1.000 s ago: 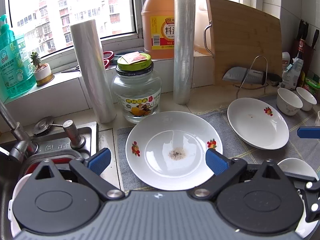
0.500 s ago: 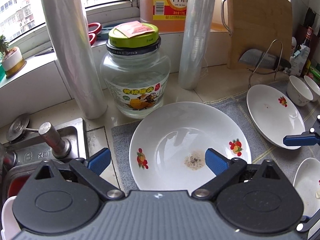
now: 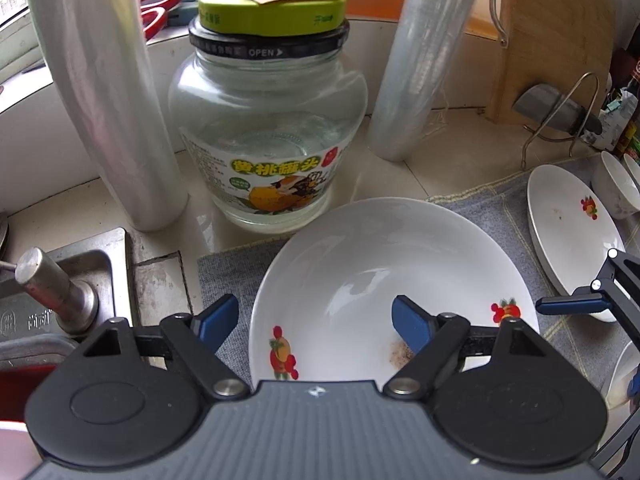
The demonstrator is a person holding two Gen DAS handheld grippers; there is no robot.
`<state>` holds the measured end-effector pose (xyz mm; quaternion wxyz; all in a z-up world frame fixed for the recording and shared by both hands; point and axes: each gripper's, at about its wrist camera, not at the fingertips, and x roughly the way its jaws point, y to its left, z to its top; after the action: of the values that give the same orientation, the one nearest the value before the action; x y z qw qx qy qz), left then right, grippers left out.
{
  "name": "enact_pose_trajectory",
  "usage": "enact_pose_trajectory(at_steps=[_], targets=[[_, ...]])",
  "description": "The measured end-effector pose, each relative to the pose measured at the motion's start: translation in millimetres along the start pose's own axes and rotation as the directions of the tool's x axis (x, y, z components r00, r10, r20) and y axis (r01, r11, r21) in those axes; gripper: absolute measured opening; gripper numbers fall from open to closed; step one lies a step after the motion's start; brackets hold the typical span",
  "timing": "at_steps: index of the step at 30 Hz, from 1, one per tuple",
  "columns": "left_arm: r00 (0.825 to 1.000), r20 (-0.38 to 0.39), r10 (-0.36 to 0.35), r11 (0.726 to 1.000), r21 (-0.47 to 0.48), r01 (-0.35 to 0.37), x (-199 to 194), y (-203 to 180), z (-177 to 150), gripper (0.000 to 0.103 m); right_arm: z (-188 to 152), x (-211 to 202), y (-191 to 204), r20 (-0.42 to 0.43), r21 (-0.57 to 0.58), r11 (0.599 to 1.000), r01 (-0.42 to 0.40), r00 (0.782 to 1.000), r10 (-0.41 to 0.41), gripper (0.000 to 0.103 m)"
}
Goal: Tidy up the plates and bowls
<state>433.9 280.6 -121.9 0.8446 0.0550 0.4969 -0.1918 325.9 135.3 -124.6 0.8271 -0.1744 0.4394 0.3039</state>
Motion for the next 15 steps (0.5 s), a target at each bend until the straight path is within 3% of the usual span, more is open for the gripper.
enact_pose_trajectory(at_steps=[13, 15], targets=[[0.997, -0.052, -0.05, 0.999, 0.015, 0.051, 20, 2, 15, 0.075, 5, 20, -8, -0.007, -0.067, 0.997, -0.035, 0.999, 0.034, 0.103], [0.997, -0.056, -0.062, 0.998, 0.019, 0.063, 21, 1, 17, 0.07, 6, 22, -9, -0.006, -0.074, 0.997, -0.038, 0.999, 0.038, 0.103]])
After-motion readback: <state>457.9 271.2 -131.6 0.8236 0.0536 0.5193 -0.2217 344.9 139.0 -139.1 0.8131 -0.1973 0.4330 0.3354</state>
